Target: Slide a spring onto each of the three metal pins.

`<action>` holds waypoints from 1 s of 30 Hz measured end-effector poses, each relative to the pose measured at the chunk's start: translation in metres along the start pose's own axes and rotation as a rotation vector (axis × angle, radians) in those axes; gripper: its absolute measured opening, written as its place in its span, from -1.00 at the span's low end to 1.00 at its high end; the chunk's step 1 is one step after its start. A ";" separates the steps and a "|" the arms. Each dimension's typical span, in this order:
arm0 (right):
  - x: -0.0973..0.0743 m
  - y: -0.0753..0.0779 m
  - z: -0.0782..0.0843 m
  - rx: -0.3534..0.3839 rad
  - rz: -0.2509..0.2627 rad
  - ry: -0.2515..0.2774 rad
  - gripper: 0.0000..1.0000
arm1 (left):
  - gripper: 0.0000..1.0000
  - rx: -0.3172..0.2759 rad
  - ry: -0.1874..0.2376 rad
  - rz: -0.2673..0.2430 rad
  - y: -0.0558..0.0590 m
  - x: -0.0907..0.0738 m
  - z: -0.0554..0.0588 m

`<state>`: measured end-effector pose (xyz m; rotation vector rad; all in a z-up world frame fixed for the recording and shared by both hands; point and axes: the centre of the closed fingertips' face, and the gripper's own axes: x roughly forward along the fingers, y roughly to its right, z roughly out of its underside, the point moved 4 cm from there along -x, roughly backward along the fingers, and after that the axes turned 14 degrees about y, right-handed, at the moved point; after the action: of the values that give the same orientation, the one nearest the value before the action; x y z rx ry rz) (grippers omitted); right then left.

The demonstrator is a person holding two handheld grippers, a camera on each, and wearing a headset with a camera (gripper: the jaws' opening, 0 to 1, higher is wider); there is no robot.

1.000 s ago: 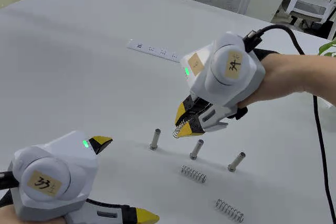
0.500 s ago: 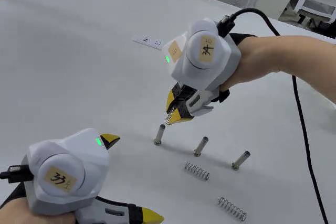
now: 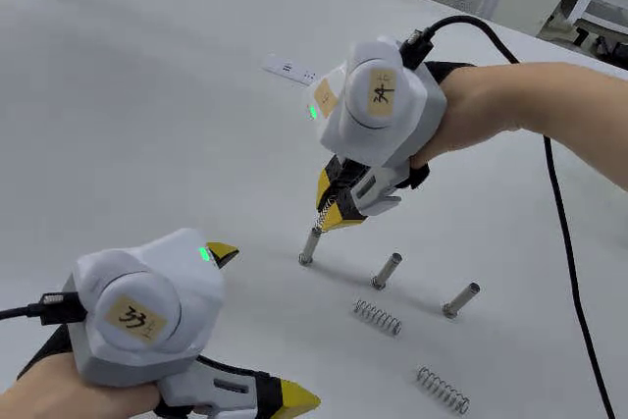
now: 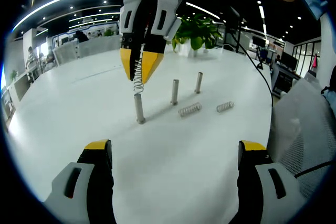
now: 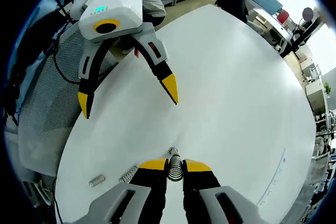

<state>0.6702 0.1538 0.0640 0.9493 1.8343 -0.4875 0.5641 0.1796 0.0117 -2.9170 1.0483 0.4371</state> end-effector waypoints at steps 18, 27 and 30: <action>0.010 0.002 0.004 0.002 -0.023 -0.011 -0.84 | 0.95 -0.021 -0.015 0.002 -0.001 0.001 0.008; 0.022 0.004 0.010 -0.008 -0.041 -0.035 -0.84 | 0.94 -0.029 -0.018 -0.004 -0.005 0.001 0.010; 0.026 0.005 0.012 -0.008 -0.045 -0.040 -0.84 | 0.94 -0.030 -0.019 -0.008 -0.006 0.001 0.010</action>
<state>0.6752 0.1589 0.0354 0.8880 1.8238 -0.5228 0.5660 0.1849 0.0012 -2.9358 1.0372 0.4835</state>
